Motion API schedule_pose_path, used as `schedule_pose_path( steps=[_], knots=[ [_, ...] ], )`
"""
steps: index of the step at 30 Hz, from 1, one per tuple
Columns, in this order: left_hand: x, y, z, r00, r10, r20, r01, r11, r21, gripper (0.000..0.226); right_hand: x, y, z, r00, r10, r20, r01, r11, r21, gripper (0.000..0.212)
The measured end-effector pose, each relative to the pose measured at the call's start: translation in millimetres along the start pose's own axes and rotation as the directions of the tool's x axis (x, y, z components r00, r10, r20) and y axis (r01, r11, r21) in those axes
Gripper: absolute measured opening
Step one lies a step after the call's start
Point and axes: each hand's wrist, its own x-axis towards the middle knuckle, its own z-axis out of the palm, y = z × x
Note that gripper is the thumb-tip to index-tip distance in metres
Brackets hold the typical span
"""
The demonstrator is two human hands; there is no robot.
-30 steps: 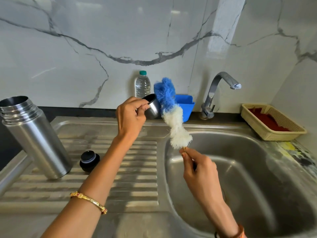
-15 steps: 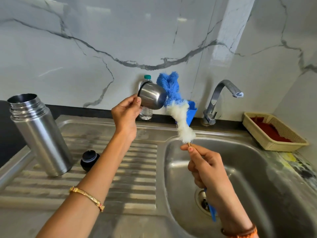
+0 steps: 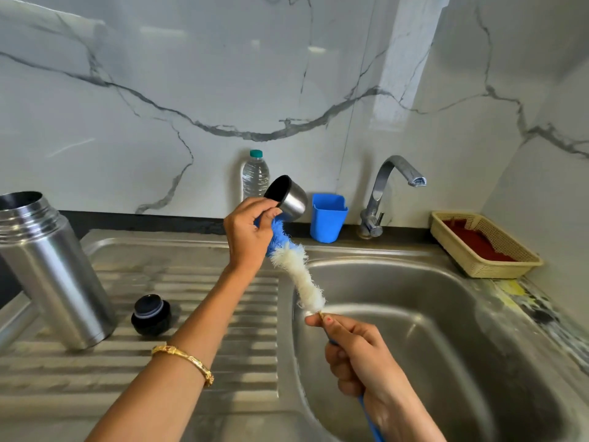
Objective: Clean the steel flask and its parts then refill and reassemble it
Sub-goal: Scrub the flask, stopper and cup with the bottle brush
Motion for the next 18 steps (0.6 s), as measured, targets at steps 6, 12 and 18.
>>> schedule_pose_path(
  steps=[6,12,18],
  knots=[
    [19.3,-9.4,-7.5,0.923,0.341,0.176,-0.373,0.906,0.199,0.024,-4.4,-0.5,-9.6,1.0,0.011,-0.023,-0.011,1.0,0.001,0.025],
    [14.6,-12.2,-12.1,0.798,0.488,0.353,-0.588,0.758,0.283,0.031,-4.2,5.7,-7.7,0.999,-0.005,-0.043,0.005,1.0,-0.012,0.025],
    [12.4,-22.9,-22.0,0.884,0.383,0.267,-0.463,0.794,0.393,0.027,-5.3,14.2,-11.8,0.991,-0.072,-0.114,0.066,0.996,-0.057,0.025]
  ],
)
